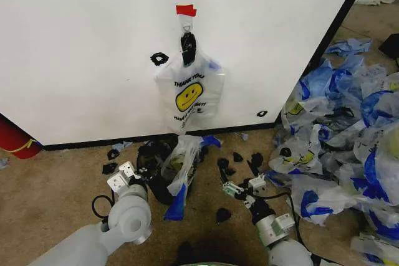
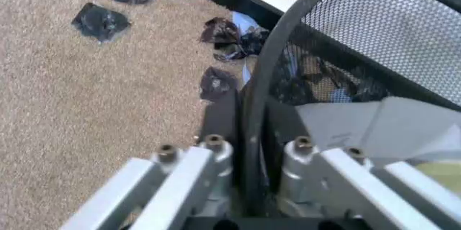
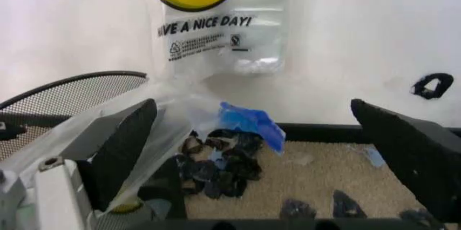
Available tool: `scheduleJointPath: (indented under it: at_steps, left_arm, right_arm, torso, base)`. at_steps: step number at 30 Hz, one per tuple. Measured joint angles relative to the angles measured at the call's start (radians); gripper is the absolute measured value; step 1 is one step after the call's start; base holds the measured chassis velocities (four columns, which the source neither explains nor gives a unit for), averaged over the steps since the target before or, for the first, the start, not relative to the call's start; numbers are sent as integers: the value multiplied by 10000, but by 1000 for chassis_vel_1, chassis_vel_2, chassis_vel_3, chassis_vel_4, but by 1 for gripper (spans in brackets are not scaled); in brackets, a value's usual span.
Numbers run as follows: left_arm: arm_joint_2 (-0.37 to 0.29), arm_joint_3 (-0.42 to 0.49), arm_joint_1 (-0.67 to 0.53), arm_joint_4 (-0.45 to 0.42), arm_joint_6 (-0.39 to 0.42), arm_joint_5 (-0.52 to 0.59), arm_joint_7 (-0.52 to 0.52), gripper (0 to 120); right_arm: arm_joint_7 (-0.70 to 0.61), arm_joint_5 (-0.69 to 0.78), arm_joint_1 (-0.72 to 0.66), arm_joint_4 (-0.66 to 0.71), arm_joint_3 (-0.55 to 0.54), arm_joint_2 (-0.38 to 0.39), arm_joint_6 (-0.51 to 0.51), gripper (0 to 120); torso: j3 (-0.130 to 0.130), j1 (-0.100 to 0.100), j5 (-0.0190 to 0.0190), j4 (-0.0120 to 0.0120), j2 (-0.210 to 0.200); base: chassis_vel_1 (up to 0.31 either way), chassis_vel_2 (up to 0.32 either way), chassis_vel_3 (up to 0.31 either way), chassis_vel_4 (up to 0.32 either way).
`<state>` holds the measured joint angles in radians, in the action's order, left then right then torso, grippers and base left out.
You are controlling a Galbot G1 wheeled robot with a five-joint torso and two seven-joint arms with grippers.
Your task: Pick up the garbage bag from the wall and place it over the trash bin.
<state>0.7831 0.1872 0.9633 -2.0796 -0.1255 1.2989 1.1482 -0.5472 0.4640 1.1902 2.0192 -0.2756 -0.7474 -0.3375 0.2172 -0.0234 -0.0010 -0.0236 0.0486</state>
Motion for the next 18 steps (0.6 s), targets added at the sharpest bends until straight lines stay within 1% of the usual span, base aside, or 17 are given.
scheduleJointPath:
  at_steps: [2, 3, 4, 5, 7, 9, 12, 14, 15, 17, 18]
  left_arm:
    - [-20, 31, 33, -76, 10, -76, -52, 28]
    - [-35, 29, 64, -126, 24, -102, -82, 31]
    - [-48, 25, 94, -159, 39, -134, -99, 36]
    - [-58, 20, 117, -176, 45, -179, -115, 39]
    - [-79, 8, 156, -193, 49, -286, -166, 41]
    - [-139, -38, 232, -216, 58, -565, -302, 52]
    - [-310, -219, 315, -269, 60, -1258, -676, 67]
    - [-395, -298, 318, -315, 63, -1429, -823, 71]
    - [-395, -298, 318, -315, 63, -1429, -823, 71]
    - [-538, -429, 291, -395, 77, -1638, -1038, 83]
    - [-572, -465, 269, -416, 80, -1651, -1073, 86]
  right_arm:
    - [-4, 3, 13, 12, 0, 3, 3, 100]
    - [-6, 13, 14, 24, -1, 13, 5, 100]
    - [-6, 26, 14, 35, -3, 23, 7, 100]
    - [-8, 35, 14, 41, -9, 28, 10, 100]
    - [-12, 47, 14, 56, -22, 35, 16, 100]
    - [-38, 129, 14, 141, -73, 53, 78, 100]
    - [-303, 633, -96, 533, -282, 79, 446, 100]
    - [-477, 933, -198, 748, -395, 82, 655, 100]
    - [-477, 933, -198, 748, -395, 82, 655, 100]
    - [-848, 1680, -443, 1177, -643, 56, 1167, 100]
    - [-988, 2012, -574, 1304, -735, 29, 1352, 100]
  torso:
    - [0, 0, 0, 0, 0]
    - [0, 0, 0, 0, 0]
    - [0, 0, 0, 0, 0]
    - [0, 0, 0, 0, 0]
    - [0, 0, -1, 0, 0]
    - [0, 0, 0, 0, 0]
    - [0, 0, 0, 0, 0]
    - [0, 0, -2, 0, 0]
    - [0, 0, -2, 0, 0]
    - [0, 0, -1, 0, 0]
    - [0, 0, -2, 0, 0]
  base:
    - [0, 0, 0, 0]
    - [0, 0, 0, 0]
    - [0, 0, 0, 0]
    - [0, 0, 0, 0]
    - [0, 0, 0, 0]
    - [0, 0, 0, 0]
    - [0, 0, 0, 0]
    - [0, 0, 0, 0]
    - [0, 0, 0, 0]
    - [0, 0, 0, 0]
    - [0, 0, 0, 0]
